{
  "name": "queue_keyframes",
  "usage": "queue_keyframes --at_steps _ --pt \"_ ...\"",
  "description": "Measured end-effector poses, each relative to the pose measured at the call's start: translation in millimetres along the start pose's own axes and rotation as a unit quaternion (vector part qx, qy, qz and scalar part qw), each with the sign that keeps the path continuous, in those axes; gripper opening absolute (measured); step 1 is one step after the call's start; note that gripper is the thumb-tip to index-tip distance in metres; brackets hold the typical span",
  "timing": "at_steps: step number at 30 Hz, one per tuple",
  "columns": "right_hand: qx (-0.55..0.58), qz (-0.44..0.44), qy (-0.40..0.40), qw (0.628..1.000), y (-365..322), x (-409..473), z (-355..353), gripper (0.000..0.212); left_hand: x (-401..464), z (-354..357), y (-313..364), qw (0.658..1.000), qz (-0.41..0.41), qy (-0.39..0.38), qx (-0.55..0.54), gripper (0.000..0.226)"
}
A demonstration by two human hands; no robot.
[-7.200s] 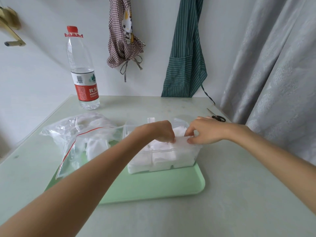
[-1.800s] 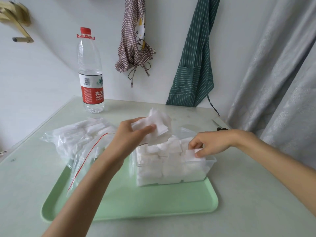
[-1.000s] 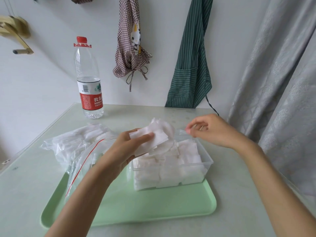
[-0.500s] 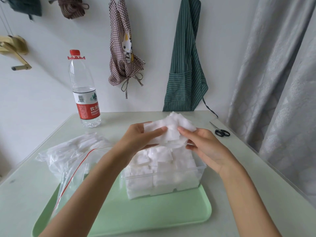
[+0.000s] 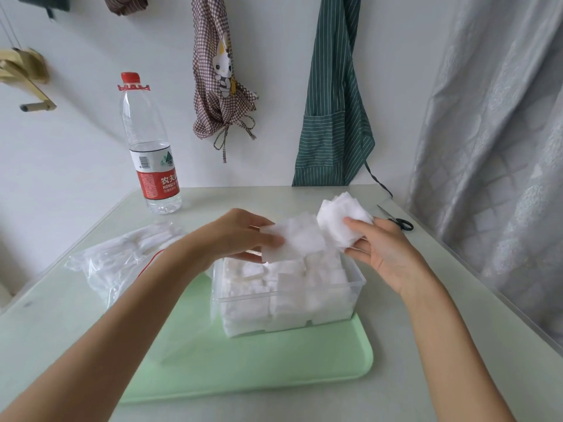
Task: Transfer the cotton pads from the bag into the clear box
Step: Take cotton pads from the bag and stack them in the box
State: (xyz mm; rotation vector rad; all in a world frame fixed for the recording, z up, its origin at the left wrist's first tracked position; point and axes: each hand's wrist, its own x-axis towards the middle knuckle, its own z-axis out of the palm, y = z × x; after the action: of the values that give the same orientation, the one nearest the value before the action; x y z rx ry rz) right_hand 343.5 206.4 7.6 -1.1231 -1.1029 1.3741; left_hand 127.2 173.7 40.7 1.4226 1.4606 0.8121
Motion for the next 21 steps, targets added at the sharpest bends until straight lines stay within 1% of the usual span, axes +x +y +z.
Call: queue_keyframes --at_steps 1,3,5,6,7,8,9,10,12,14,16,18,19,21 --pt "0.008 0.003 -0.004 1.000 -1 -1 -1 0.013 -1 0 0 1.000 -0.004 -0.003 0.010 0.015" --pt "0.088 0.007 -0.020 0.996 -5 -4 -4 0.015 0 -2 -2 1.000 -0.002 0.002 -0.002 0.012" --pt "0.174 0.009 -0.064 0.983 -13 -7 -8 0.014 0 -4 -5 1.000 0.008 0.013 -0.014 0.018" --pt "0.190 0.012 -0.097 0.977 -16 -10 -8 0.014 1 -4 -8 1.000 0.011 0.023 -0.015 0.021" --pt "0.177 0.013 -0.127 0.976 -17 -11 -6 0.018 2 -4 -10 0.999 0.015 0.030 -0.016 0.021" --pt "0.136 0.009 -0.149 0.979 -15 -11 -2 0.025 2 -3 -11 0.999 0.017 0.032 -0.021 0.021" --pt "0.081 0.003 -0.158 0.984 -12 -10 3 0.030 3 -1 -12 0.999 0.018 0.027 -0.030 0.021" --pt "0.026 -0.004 -0.156 0.987 -8 -9 7 0.029 3 1 -12 0.999 0.018 0.019 -0.040 0.020" --pt "-0.048 -0.018 -0.134 0.990 -1 -8 13 0.021 3 3 -13 0.998 0.016 0.001 -0.059 0.017" --pt "-0.081 -0.029 -0.094 0.992 3 -6 15 0.021 4 4 -13 0.996 0.011 -0.012 -0.084 0.013" --pt "-0.104 -0.055 -0.045 0.992 6 -2 14 0.021 5 3 -13 0.994 0.010 -0.018 -0.103 0.015" --pt "-0.088 -0.075 -0.014 0.993 3 -1 12 0.022 7 1 -15 0.995 0.010 0.000 -0.099 0.016" --pt "-0.046 -0.072 -0.023 0.996 -1 -2 9 0.019 8 0 -15 0.995 0.010 0.013 -0.094 0.016" --pt "0.055 -0.046 -0.100 0.992 -11 -7 6 0.021 9 -1 -16 0.996 0.010 0.024 -0.090 0.014"
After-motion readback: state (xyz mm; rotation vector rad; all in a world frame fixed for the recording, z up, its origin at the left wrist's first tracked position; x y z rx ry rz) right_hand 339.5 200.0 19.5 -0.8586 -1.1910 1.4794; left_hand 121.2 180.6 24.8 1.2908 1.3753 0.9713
